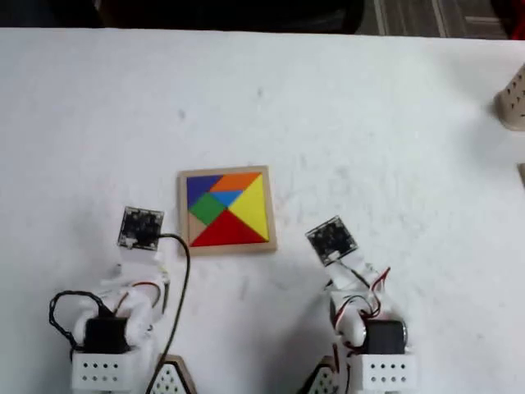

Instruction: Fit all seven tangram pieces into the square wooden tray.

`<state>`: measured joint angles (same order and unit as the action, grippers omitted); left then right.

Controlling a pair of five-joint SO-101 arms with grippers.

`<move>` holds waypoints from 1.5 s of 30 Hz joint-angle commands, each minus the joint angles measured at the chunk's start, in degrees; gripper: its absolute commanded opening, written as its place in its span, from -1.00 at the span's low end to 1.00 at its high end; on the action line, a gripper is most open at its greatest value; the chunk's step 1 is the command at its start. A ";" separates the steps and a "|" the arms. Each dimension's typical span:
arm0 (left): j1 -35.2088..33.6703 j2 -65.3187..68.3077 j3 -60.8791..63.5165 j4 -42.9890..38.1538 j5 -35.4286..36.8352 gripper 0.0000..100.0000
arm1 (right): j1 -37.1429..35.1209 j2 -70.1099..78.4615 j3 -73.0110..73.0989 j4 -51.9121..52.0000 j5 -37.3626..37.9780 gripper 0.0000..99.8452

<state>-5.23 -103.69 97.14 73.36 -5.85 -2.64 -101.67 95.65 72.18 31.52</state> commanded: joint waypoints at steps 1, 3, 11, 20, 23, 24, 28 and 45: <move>1.01 -0.48 -0.18 0.35 -0.70 -0.95 | 2.77 -0.57 1.23 0.40 0.09 -0.95; 1.01 -0.48 -0.18 0.35 -0.70 -0.95 | 3.91 -0.66 1.23 0.48 0.09 -0.95; 1.01 -0.48 -0.18 0.35 -0.70 -0.95 | -5.23 -0.75 1.23 0.57 0.00 -0.95; 1.01 -0.48 -0.18 0.35 -0.70 -0.95 | -18.77 -0.75 1.23 0.57 0.18 -0.95; 1.01 -0.48 -0.18 0.35 -0.70 -0.95 | -18.77 -0.75 1.23 0.57 0.26 -0.95; 1.01 -0.48 -0.18 0.35 -0.70 -0.95 | -18.77 -0.75 1.23 0.57 0.26 -0.95; 1.01 -0.48 -0.18 0.35 -0.70 -0.95 | -18.77 -0.75 1.23 0.57 0.26 -0.95; 1.01 -0.48 -0.18 0.35 -0.70 -0.95 | -18.68 -0.75 1.23 0.57 0.26 -0.95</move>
<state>-5.05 -103.69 97.14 73.36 -5.85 -20.92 -101.67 95.65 72.18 31.43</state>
